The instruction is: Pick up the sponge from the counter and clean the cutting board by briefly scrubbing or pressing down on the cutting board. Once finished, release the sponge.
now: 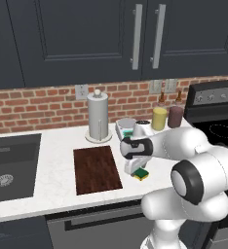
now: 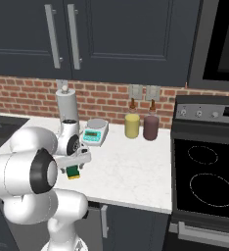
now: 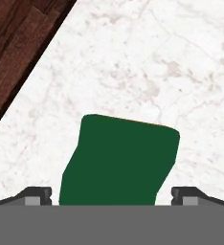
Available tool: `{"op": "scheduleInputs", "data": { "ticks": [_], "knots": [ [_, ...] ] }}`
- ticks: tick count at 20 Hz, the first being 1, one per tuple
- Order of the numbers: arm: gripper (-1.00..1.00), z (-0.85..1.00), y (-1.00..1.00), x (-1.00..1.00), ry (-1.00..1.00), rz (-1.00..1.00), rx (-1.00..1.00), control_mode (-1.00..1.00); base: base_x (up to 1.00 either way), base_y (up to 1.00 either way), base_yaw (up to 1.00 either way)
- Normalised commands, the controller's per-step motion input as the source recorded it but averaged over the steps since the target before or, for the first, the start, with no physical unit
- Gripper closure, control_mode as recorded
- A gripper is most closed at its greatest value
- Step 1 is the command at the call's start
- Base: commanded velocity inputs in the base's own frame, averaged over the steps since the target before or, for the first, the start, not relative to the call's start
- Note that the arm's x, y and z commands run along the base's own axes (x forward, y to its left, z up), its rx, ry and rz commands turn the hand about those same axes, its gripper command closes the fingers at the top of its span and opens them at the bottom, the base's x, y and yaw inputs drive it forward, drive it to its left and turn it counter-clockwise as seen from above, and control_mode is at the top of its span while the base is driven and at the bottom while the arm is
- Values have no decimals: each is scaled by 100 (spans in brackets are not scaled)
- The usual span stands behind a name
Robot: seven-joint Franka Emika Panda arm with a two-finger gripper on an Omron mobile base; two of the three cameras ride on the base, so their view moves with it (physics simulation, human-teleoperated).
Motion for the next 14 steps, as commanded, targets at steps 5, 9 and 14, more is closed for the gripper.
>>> {"op": "scheduleInputs", "data": {
  "ticks": [5, 9, 14],
  "knots": [
    [-100, -19, 12, 0, 0, 0, -1, -100, 0, 0, 0],
    [-100, -14, 29, 0, 0, 0, -2, -100, 0, 0, 0],
    [-100, -23, 16, 0, 0, 0, -1, -100, 0, 0, 0]
  ]
}}
